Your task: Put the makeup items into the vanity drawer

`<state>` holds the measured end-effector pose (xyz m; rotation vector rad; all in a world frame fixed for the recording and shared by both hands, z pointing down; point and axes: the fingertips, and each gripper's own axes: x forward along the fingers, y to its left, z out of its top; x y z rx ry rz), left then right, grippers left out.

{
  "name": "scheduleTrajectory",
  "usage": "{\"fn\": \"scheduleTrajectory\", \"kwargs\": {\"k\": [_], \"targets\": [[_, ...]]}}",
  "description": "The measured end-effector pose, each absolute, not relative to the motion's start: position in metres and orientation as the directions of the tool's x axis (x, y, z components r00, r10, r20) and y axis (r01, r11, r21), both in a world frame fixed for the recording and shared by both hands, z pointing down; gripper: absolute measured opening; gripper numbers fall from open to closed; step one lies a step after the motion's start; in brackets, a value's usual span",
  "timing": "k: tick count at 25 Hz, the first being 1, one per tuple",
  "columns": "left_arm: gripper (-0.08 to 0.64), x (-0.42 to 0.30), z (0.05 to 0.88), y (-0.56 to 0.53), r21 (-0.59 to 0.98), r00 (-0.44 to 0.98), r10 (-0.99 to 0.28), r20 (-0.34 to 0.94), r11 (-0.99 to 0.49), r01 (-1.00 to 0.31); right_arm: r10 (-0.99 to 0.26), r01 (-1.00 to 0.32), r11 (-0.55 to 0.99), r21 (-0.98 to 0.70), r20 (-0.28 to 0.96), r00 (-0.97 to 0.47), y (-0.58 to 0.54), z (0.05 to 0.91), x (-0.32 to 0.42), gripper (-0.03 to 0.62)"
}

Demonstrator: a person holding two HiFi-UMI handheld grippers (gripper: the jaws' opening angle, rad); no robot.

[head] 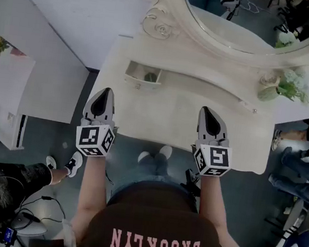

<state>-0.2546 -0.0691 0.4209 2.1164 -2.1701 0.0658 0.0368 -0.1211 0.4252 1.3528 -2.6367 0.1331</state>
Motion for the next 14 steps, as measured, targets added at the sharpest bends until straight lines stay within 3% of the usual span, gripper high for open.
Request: {"fn": "scheduleTrajectory", "kwargs": {"k": [14], "targets": [[0.006,-0.257,0.41,-0.067,0.056,-0.023,-0.997,0.074,0.027,-0.998,-0.796,-0.809,0.588,0.006,0.182,-0.577,-0.118,0.417,0.036,-0.009]]}}
